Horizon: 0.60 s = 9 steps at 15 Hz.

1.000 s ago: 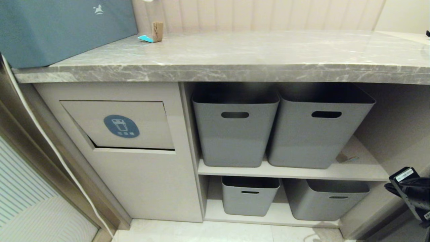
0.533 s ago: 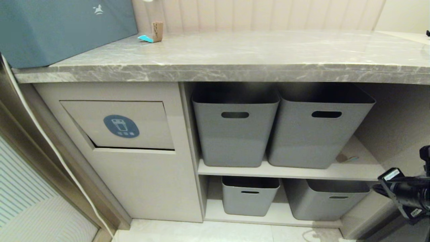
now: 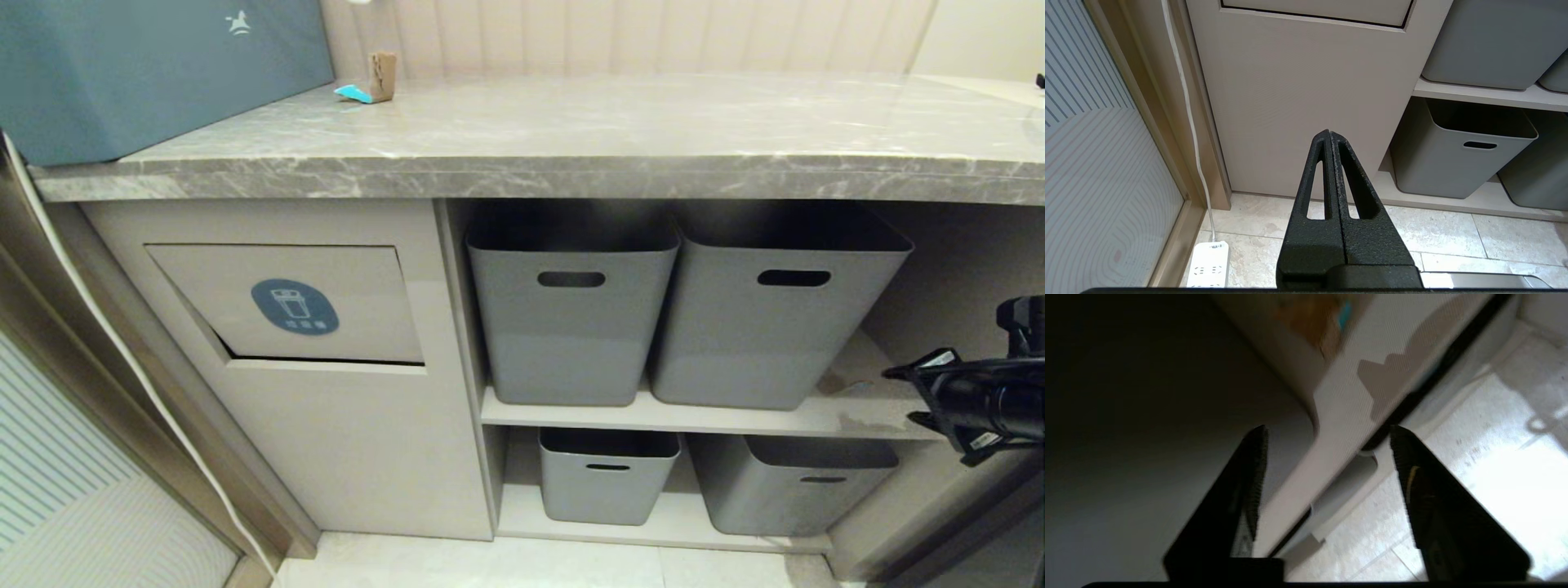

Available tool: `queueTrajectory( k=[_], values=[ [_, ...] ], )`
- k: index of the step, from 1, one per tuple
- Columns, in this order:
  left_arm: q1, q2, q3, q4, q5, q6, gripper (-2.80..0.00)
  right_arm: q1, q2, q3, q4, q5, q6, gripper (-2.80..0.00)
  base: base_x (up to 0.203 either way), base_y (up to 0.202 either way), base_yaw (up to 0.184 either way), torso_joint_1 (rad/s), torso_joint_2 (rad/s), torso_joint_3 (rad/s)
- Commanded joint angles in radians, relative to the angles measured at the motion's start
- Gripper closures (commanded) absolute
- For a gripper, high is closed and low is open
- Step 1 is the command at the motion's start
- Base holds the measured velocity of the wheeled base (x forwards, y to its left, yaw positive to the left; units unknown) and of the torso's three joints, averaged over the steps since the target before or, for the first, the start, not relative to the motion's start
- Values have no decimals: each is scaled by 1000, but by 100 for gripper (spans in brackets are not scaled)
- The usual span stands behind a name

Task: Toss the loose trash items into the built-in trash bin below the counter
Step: Pick up the garbage

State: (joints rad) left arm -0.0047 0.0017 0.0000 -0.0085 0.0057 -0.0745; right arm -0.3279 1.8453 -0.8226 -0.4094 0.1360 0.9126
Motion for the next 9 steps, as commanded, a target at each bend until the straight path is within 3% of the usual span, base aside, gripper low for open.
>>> queueTrajectory(
  k=[1,7,9],
  values=[
    [0,1,3,-1,0,-1,0,-19,82,-55,-3,13,6,-280,0,0,0,0,0,0],
    [2,1,3,-1,0,-1,0,-40,242,-233,-3,65,35,-280,0,0,0,0,0,0],
    [0,1,3,-1,0,-1,0,-42,273,-277,-3,98,80,-280,0,0,0,0,0,0]
  ],
)
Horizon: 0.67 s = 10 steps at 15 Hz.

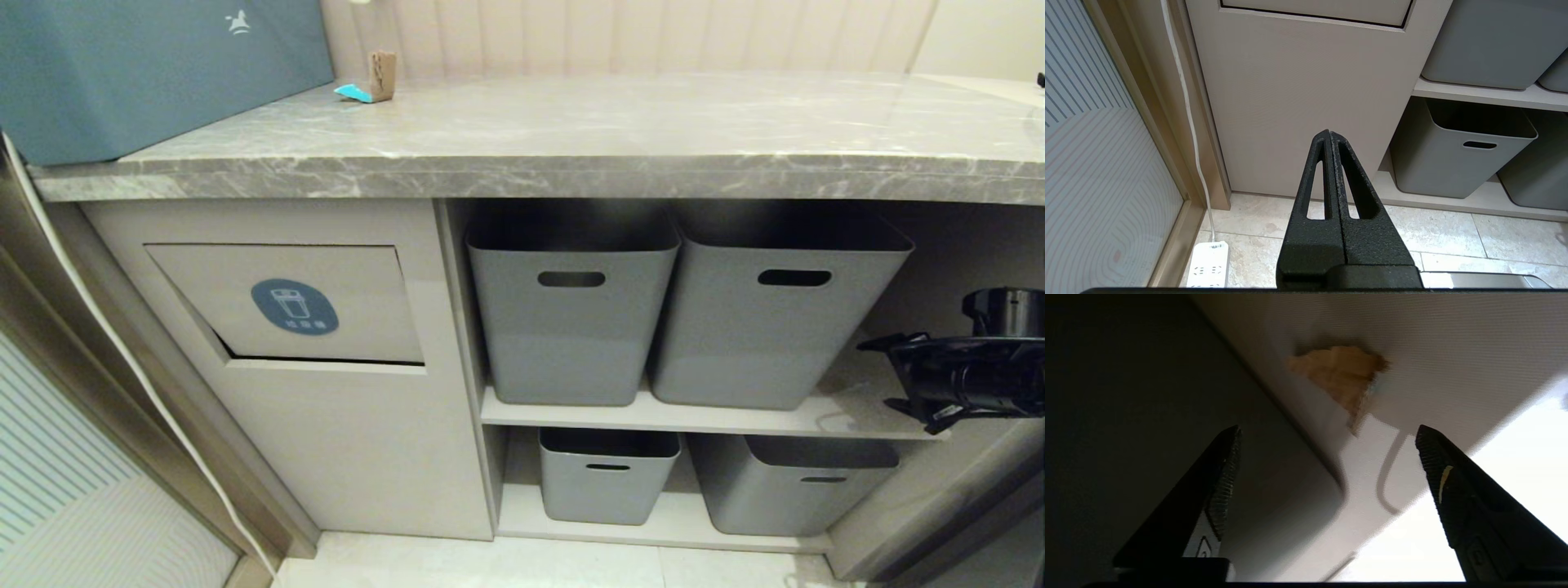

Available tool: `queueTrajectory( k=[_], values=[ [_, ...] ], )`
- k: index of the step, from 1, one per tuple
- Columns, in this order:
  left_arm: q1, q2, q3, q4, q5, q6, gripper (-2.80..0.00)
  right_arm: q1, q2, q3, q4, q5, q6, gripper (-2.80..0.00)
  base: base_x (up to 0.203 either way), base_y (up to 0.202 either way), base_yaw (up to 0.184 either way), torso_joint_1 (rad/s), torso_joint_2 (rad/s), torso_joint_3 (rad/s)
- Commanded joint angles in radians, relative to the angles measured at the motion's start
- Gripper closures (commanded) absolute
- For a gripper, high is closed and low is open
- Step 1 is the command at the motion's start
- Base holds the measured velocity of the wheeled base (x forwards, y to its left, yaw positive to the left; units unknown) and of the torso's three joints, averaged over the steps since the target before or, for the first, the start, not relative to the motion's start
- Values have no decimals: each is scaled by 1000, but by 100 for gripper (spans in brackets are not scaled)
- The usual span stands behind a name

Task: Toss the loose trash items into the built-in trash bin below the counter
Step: Pick up the garbage

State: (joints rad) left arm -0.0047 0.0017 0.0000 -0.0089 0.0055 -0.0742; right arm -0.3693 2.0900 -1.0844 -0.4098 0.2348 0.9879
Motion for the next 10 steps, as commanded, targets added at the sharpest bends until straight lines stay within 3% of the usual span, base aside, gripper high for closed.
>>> queueTrajectory(
  k=[1,10],
  values=[
    [0,1,3,0,1,-1,0,-6,42,-28,-1,12,17,-280,0,0,0,0,0,0],
    [2,1,3,0,1,-1,0,3,73,-74,-1,36,129,-280,0,0,0,0,0,0]
  ],
)
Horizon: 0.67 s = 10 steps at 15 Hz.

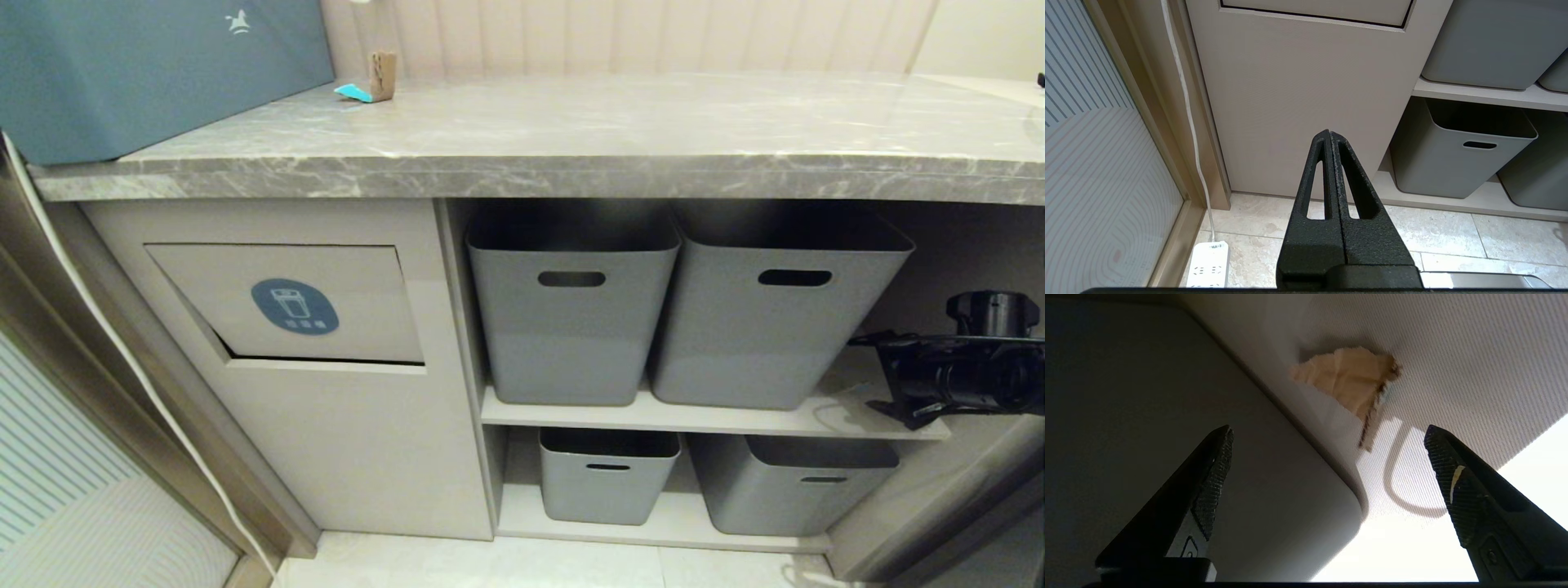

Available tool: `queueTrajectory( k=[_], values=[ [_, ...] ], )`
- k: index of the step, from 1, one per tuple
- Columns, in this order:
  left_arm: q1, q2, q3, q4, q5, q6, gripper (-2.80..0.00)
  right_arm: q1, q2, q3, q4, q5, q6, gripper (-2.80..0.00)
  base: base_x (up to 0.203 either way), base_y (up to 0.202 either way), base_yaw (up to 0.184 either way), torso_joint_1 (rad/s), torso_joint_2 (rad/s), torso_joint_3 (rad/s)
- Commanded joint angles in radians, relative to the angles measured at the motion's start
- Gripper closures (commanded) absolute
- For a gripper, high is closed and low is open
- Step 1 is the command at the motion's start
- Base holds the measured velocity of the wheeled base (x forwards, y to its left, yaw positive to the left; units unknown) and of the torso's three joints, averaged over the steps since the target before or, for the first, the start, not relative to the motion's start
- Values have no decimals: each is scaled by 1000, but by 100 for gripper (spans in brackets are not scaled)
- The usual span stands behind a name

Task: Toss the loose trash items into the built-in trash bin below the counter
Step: Pick up the garbage

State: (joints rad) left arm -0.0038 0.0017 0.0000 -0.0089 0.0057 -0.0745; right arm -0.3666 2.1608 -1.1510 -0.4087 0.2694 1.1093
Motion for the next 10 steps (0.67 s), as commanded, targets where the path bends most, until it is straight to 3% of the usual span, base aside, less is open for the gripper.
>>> queueTrajectory(
  k=[1,5,10],
  values=[
    [-1,1,3,0,0,-1,0,0,5,-12,-2,2,7,-280,0,0,0,0,0,0],
    [1,1,3,0,0,-1,0,0,11,-27,-2,44,67,-280,0,0,0,0,0,0],
    [-1,1,3,0,0,-1,0,2,39,-30,-4,44,63,-280,0,0,0,0,0,0]
  ],
)
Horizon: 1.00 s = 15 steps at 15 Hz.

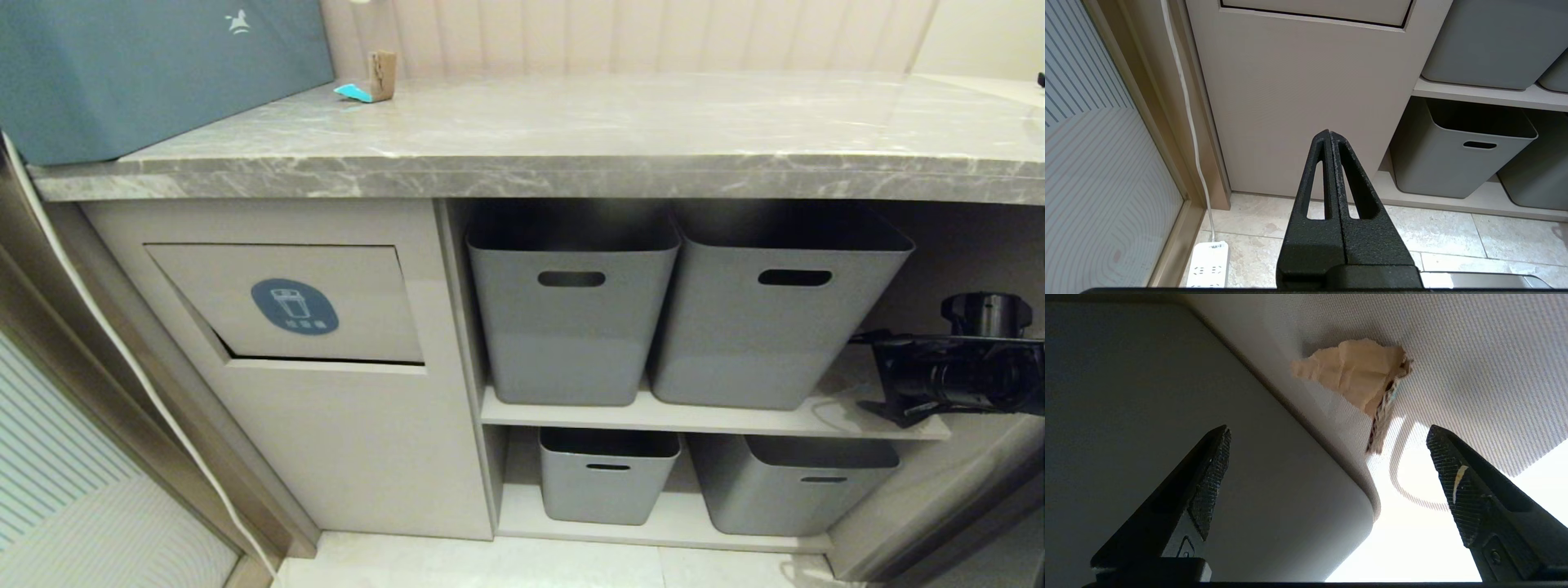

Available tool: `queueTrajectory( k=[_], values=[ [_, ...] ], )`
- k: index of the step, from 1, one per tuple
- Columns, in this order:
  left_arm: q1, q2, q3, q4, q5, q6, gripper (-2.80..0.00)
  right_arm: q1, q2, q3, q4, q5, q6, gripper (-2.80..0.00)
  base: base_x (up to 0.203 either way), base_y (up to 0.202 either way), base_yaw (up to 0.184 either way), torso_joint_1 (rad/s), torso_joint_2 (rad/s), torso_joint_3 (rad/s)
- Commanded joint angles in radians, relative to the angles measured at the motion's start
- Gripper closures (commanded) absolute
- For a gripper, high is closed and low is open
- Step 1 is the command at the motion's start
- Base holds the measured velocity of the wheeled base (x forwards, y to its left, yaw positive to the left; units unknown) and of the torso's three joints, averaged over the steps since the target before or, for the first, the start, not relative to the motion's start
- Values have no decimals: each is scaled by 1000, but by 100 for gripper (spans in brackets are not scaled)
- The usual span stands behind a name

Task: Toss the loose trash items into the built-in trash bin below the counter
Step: Pick up the garbage

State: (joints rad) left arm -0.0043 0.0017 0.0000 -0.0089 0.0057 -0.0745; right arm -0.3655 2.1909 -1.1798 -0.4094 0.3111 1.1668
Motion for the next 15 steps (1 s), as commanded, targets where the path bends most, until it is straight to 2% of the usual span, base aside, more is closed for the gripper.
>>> queueTrajectory(
  k=[1,6,7,15],
  values=[
    [1,1,3,0,0,-1,0,0,14,-11,-3,2,6,-280,0,0,0,0,0,0],
    [0,1,3,0,0,-1,0,0,35,-38,-3,0,7,-280,0,0,0,0,0,0],
    [0,1,3,0,0,-1,0,0,40,-38,-3,0,7,0,0,0,0,0,0,0],
    [0,1,3,0,0,-1,0,5,38,-11,0,0,0,0,0,0,0,0,0,0]
  ],
)
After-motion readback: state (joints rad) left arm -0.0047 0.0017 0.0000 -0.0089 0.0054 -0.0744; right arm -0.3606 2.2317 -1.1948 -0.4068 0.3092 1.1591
